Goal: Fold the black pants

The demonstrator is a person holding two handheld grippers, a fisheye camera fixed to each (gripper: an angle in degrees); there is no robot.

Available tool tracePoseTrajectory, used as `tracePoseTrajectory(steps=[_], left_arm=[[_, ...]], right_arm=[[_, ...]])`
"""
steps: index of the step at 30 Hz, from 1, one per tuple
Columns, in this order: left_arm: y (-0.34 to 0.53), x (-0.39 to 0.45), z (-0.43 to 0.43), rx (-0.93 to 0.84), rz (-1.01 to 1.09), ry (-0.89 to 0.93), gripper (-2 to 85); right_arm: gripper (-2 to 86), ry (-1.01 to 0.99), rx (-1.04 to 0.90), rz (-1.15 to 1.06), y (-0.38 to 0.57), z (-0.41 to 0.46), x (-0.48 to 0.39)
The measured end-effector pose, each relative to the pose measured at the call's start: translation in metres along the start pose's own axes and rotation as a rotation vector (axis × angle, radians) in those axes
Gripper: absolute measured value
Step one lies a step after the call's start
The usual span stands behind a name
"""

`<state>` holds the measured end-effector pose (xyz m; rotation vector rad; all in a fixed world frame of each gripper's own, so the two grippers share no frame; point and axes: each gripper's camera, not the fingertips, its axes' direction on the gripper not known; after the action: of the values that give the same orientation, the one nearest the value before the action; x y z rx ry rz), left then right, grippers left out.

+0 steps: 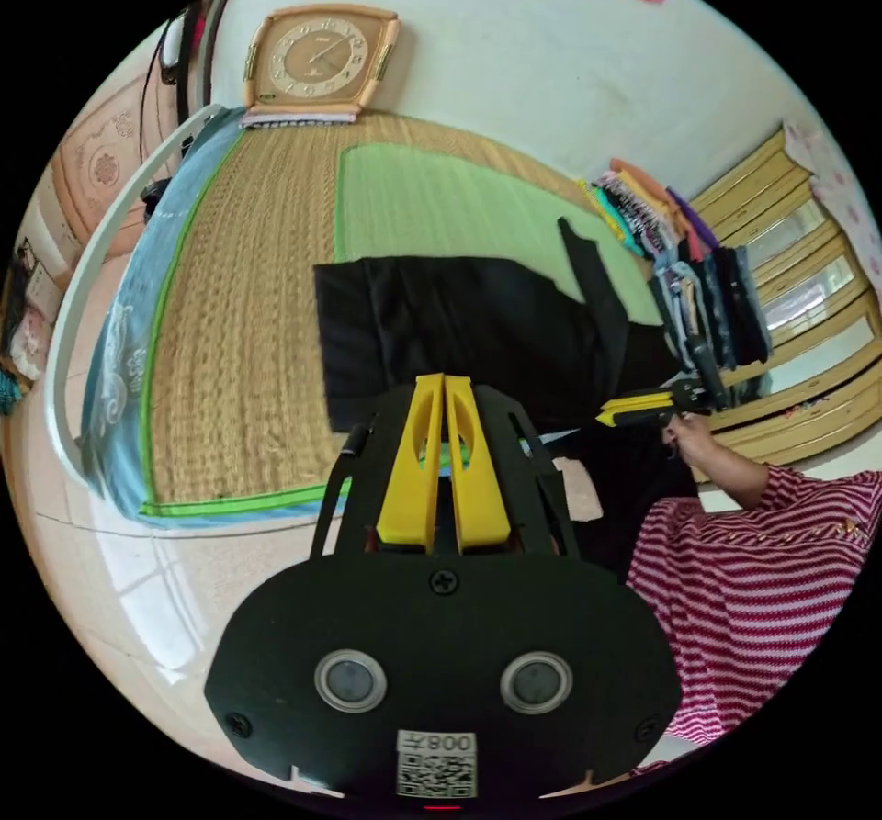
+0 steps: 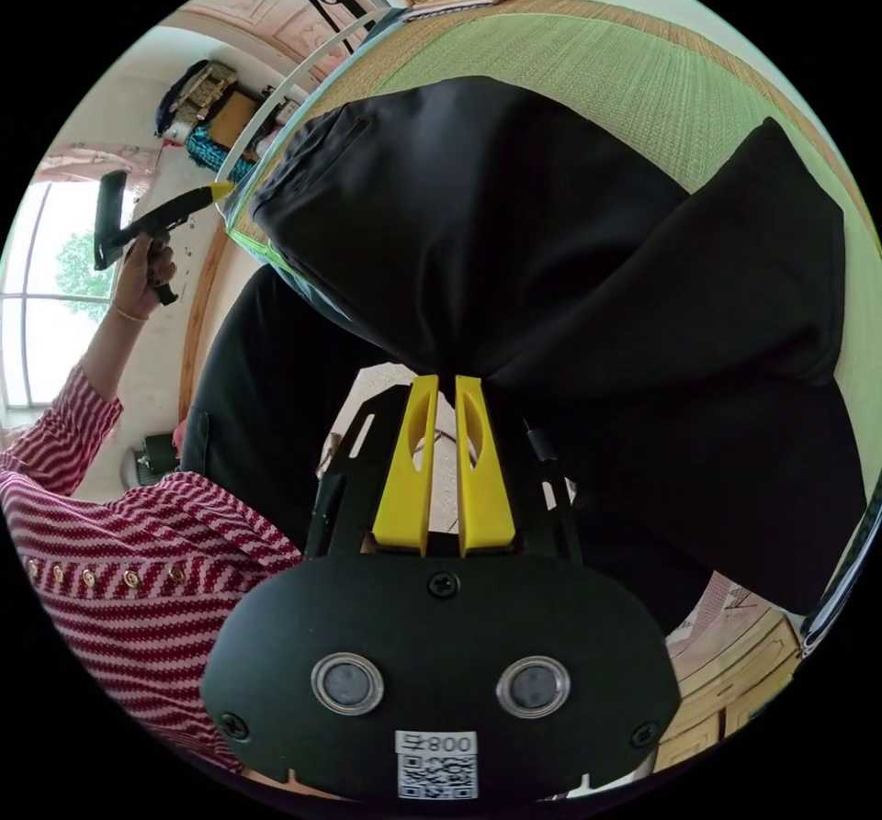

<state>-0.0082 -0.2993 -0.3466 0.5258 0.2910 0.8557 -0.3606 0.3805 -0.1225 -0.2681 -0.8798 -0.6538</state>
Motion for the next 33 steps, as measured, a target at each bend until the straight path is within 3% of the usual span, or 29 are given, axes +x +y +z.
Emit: tracePoseTrajectory(steps=[7,17,27,33], left_arm=[[-0.031,0.041,0.109,-0.277,0.134,0.049,0.1],[-0.077,0.054,0.131,-0.24,0.21,0.122,0.1],[-0.128,0.066,0.208,-0.36,0.238,0.007,0.0],[-0.162,0.059,0.222,-0.35,0.201,0.013,0.1]], right_arm=[[4.0,-0.091,0.047,0.042,0.012,-0.009,0.019],[2.8,-0.143,0.202,0.197,0.024,-0.081,0.093],[0.2,0.175,0.202,0.628,0.071,-0.083,0.221],[0.1,0.082,0.287,0.646,0.059,-0.085,0.256]])
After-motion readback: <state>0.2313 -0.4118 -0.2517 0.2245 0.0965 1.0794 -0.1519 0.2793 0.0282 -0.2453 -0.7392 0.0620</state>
